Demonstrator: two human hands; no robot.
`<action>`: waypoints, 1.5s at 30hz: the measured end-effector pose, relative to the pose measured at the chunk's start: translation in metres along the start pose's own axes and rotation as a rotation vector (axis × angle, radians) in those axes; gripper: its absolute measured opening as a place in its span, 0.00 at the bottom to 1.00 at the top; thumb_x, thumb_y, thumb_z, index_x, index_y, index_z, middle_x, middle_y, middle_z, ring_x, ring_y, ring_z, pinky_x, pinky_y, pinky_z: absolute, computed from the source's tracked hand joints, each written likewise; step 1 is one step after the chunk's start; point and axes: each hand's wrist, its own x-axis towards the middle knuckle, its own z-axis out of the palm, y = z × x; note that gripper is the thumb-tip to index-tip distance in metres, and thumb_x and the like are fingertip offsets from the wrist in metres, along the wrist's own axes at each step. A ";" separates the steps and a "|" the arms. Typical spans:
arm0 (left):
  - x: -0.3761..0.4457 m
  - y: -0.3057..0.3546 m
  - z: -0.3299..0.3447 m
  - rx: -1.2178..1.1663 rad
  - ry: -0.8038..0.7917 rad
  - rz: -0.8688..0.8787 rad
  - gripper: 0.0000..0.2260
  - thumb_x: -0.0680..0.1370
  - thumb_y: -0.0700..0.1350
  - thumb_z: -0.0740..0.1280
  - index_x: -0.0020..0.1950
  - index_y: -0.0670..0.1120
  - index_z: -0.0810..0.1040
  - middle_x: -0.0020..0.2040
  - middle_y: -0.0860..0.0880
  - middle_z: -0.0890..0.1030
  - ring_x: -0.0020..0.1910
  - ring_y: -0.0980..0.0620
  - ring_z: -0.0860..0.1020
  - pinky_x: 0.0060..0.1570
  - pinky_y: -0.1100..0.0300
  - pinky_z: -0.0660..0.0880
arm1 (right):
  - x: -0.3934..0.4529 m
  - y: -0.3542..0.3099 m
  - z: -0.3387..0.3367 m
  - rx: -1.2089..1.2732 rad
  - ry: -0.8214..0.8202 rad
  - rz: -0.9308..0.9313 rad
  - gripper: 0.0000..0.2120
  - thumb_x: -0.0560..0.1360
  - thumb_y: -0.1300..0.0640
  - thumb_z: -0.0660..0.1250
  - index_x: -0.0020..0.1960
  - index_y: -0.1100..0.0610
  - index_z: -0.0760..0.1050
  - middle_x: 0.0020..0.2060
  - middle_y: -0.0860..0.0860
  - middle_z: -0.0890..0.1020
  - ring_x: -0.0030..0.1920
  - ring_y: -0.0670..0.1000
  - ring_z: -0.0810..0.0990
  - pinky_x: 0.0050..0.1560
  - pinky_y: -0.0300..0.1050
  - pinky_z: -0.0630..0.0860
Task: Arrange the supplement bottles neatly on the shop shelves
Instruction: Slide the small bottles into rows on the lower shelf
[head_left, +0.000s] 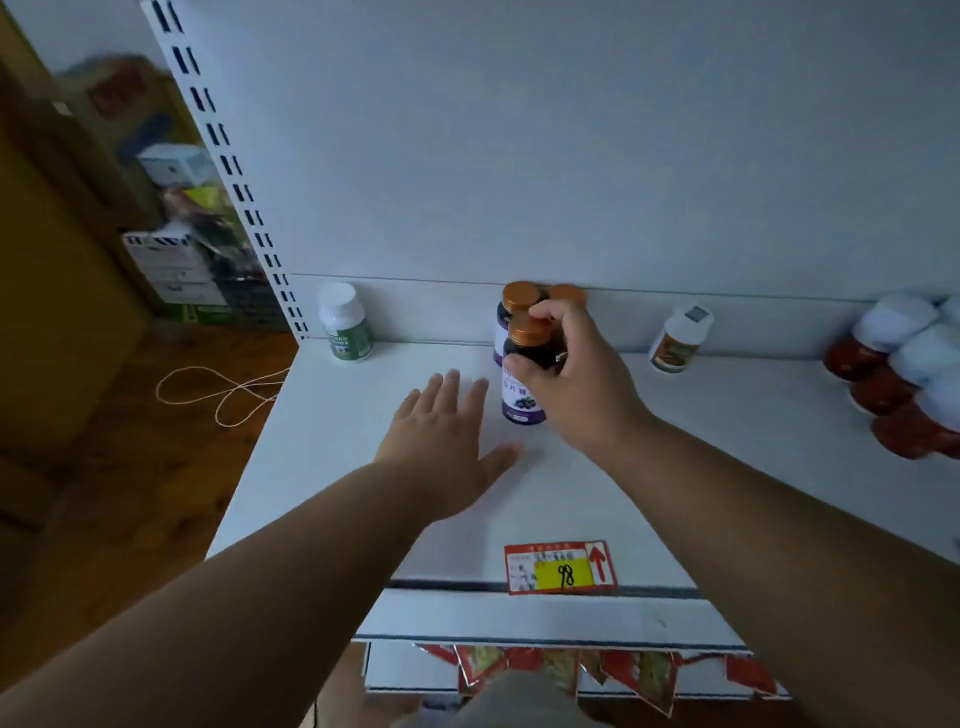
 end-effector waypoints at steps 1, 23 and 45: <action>0.013 -0.010 0.001 0.025 -0.009 0.011 0.39 0.76 0.71 0.45 0.80 0.51 0.42 0.81 0.43 0.44 0.79 0.43 0.43 0.77 0.45 0.46 | 0.010 -0.002 0.008 -0.043 0.020 -0.021 0.22 0.75 0.52 0.73 0.64 0.50 0.69 0.56 0.45 0.77 0.52 0.48 0.77 0.55 0.44 0.74; 0.074 -0.042 0.010 0.040 -0.005 0.130 0.37 0.77 0.70 0.44 0.80 0.49 0.44 0.80 0.42 0.45 0.79 0.43 0.42 0.77 0.46 0.44 | 0.031 0.006 0.044 -0.408 0.164 -0.016 0.26 0.74 0.55 0.73 0.68 0.57 0.68 0.65 0.58 0.72 0.64 0.58 0.72 0.63 0.54 0.73; -0.180 0.058 0.044 -0.075 0.182 0.226 0.26 0.79 0.56 0.60 0.77 0.54 0.60 0.76 0.51 0.63 0.75 0.48 0.61 0.72 0.48 0.61 | -0.231 -0.019 -0.037 -0.264 0.060 0.132 0.16 0.80 0.49 0.65 0.65 0.49 0.66 0.42 0.44 0.78 0.40 0.44 0.78 0.40 0.41 0.72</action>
